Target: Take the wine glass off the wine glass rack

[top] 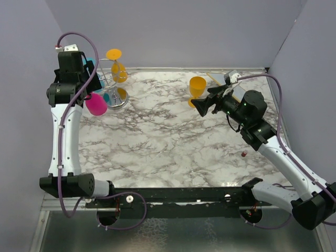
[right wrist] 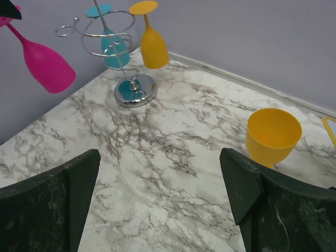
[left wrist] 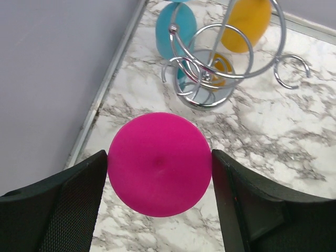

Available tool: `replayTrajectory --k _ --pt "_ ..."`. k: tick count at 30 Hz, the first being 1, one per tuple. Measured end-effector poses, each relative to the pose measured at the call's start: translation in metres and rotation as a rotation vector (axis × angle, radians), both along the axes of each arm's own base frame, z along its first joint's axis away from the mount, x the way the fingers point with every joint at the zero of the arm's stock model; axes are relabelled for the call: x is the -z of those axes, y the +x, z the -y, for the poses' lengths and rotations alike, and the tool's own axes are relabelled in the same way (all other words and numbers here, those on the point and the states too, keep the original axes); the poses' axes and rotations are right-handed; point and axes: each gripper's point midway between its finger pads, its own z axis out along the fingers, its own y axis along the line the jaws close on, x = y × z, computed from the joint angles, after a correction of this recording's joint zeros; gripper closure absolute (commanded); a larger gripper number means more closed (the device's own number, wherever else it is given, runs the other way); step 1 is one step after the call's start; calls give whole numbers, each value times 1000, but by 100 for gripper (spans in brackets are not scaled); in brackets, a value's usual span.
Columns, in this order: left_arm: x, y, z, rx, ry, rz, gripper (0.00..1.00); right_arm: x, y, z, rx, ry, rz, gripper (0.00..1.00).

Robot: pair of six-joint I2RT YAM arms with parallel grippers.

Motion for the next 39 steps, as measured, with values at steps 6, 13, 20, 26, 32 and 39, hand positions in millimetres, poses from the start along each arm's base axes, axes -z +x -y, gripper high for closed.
replayTrajectory --k 6,13,20,26,32,39 --pt "-4 -22 27 111 -100 42 40 3 2 -7 -25 0 -35 2" --pt "7 -36 74 308 -270 64 40 3 -2 -14 -68 18 -64 2" --pt "7 -40 124 484 -499 112 42 3 -15 -30 -167 94 -141 2" --pt "1 -44 155 575 -697 185 43 4 -33 -55 -329 237 -244 4" --pt "-10 -46 173 621 -853 253 43 19 -44 -78 -490 395 -397 8" --pt "-19 -53 186 647 -1019 310 43 29 -47 -95 -612 535 -538 21"
